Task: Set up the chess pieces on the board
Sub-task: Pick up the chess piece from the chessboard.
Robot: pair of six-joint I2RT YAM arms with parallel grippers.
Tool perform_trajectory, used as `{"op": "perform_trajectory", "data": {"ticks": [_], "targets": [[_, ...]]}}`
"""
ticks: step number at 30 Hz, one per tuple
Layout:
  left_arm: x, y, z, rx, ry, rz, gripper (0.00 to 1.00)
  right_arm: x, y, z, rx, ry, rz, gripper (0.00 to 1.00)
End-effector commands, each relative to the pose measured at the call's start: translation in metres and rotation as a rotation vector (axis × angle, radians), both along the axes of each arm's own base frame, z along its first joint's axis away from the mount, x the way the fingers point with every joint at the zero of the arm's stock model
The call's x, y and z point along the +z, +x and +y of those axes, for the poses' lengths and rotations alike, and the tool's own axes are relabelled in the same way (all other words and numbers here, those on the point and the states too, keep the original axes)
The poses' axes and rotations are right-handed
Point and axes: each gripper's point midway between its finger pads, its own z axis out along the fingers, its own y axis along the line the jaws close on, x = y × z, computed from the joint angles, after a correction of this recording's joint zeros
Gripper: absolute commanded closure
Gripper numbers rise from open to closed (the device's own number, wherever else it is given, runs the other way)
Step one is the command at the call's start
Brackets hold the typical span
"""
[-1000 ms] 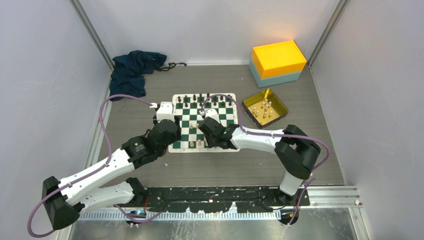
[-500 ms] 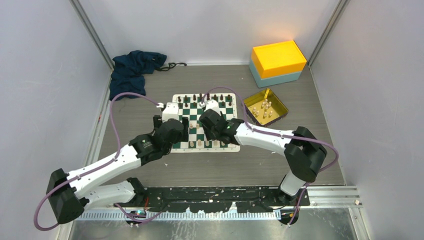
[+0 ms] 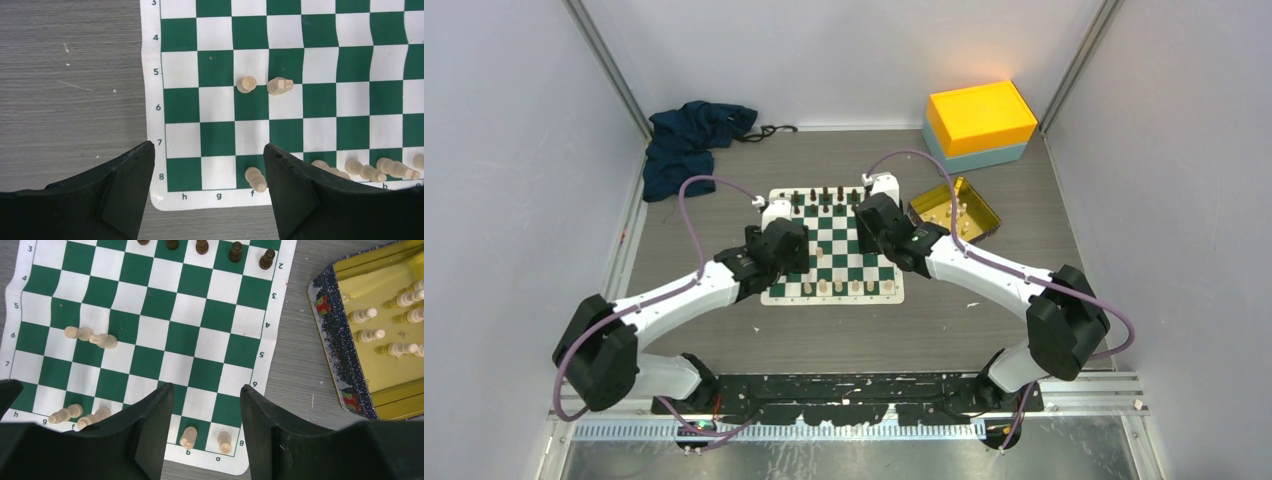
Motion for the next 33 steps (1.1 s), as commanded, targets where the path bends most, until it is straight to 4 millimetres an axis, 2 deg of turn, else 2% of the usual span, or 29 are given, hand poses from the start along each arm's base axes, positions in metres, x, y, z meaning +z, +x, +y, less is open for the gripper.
{"op": "perform_trajectory", "data": {"ticks": [1, 11, 18, 33], "targets": [[0.016, 0.028, -0.028, -0.012, -0.128, -0.035, 0.21, 0.015, 0.005, -0.001, -0.002, 0.045, -0.048, 0.43], [-0.009, 0.055, -0.042, -0.019, -0.133, 0.017, 0.31, 0.011, 0.010, -0.004, -0.001, 0.058, -0.040, 0.43], [-0.026, 0.065, -0.046, -0.014, -0.137, 0.048, 0.39, 0.008, 0.013, -0.007, -0.003, 0.056, -0.033, 0.43], [-0.035, 0.078, -0.044, 0.010, -0.158, 0.058, 0.50, 0.001, 0.017, -0.011, -0.003, 0.054, -0.016, 0.43]]}}
